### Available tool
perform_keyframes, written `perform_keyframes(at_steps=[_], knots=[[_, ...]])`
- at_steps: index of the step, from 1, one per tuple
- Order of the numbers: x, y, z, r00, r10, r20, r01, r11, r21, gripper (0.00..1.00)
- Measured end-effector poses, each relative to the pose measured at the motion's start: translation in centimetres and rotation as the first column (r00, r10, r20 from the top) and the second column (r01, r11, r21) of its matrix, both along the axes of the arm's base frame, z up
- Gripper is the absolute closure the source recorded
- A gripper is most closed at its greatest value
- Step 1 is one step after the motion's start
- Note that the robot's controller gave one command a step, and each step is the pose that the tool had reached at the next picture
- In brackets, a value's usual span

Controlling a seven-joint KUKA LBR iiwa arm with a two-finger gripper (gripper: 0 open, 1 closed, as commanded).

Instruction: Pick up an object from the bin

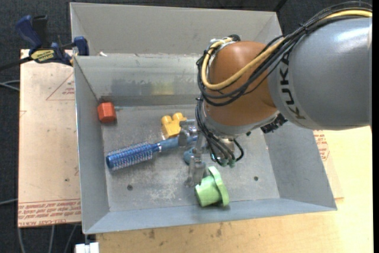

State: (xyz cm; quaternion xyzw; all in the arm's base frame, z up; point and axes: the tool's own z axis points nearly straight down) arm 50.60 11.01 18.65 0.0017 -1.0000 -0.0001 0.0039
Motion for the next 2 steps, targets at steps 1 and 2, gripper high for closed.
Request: perform_keyframes(at_steps=[1, 2], knots=[[4.3, 7.6, -11.4, 0.947, 0.321, 0.023, -0.321, 0.947, 0.001, 0.00], [3.7, 9.9, -8.4, 0.944, 0.330, 0.015, -0.330, 0.944, 0.002, 0.00]])
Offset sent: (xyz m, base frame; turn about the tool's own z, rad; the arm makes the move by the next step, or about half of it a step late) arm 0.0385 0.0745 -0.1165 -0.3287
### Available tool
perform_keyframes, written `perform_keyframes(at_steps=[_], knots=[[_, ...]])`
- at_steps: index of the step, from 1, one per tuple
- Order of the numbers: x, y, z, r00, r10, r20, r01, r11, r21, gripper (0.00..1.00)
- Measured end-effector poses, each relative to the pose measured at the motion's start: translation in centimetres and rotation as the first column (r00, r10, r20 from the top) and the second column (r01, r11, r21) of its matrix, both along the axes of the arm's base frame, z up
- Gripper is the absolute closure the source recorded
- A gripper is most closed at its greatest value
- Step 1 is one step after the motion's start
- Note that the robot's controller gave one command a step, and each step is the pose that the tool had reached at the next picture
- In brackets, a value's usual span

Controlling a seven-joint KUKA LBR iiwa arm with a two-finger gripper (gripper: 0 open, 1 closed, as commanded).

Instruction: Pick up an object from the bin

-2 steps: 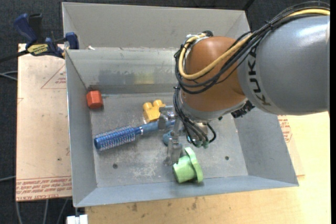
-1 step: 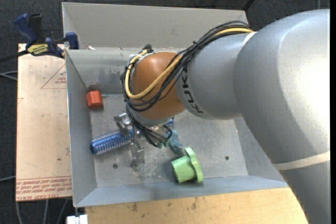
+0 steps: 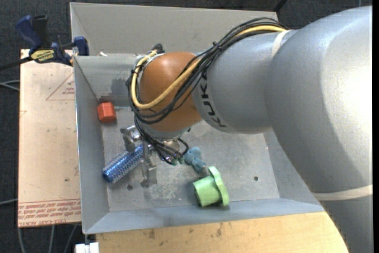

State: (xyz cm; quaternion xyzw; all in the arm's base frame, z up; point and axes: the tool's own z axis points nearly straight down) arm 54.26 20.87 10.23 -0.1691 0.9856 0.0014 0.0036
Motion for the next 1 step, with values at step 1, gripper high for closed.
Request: perform_keyframes(at_steps=[1], knots=[[-0.24, 0.45, 0.73, 1.000, -0.014, -0.003, 0.014, 1.000, -0.001, 0.00]])
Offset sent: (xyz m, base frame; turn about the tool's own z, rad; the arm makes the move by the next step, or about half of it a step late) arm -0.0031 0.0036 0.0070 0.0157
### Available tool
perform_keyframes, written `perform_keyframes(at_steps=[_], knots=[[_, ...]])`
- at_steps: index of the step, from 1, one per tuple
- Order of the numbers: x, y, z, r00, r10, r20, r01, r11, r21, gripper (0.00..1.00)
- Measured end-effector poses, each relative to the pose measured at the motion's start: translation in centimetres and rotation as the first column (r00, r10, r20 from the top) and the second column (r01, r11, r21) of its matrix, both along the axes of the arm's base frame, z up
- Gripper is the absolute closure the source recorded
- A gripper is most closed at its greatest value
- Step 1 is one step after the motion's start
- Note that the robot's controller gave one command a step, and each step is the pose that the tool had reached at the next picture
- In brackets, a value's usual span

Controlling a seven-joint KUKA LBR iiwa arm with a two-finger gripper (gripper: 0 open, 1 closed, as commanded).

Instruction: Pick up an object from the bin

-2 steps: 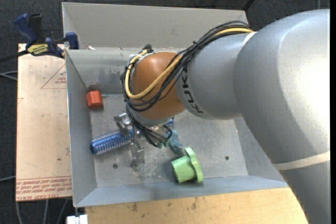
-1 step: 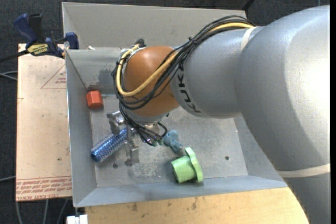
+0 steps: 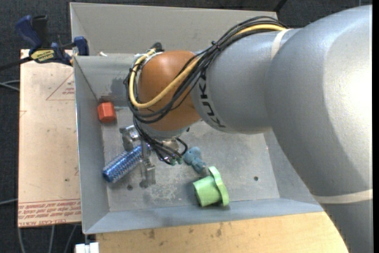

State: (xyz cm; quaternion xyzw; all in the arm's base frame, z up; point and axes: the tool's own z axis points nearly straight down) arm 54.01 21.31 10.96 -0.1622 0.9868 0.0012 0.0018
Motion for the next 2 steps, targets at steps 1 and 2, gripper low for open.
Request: perform_keyframes(at_steps=[1, 2], knots=[[-0.08, -0.18, -4.06, 0.996, -0.084, -0.002, 0.084, 0.996, 0.000, 0.00], [-0.05, -0.14, -4.06, 0.996, -0.085, -0.003, 0.085, 0.996, -0.001, 0.00]])
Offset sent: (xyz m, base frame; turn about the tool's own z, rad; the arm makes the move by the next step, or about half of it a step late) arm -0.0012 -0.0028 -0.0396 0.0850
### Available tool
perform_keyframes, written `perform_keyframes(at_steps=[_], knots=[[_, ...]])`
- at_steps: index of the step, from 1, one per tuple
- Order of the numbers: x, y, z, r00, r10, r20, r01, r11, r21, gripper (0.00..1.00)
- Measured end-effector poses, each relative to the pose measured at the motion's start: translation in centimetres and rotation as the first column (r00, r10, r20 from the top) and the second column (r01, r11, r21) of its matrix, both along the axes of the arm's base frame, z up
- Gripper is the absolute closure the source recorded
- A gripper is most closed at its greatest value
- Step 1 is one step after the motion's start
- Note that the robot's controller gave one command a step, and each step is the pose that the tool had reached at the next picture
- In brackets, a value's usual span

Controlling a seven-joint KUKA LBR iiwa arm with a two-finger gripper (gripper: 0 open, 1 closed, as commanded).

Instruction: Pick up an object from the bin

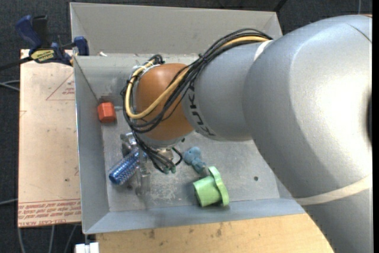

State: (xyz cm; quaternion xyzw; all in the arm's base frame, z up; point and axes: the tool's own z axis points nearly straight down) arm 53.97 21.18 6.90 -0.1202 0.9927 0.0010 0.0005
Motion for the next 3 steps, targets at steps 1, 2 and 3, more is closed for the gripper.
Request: perform_keyframes(at_steps=[1, 2, 3], knots=[[0.0, 0.0, 0.0, 1.000, -0.001, -0.001, 0.001, 1.000, 0.000, 1.00], [0.1, 0.0, 3.9, 1.000, -0.002, 0.002, 0.002, 1.000, 0.000, 1.00], [0.1, 0.1, 7.3, 1.000, -0.003, 0.003, 0.003, 1.000, 0.000, 1.00]])
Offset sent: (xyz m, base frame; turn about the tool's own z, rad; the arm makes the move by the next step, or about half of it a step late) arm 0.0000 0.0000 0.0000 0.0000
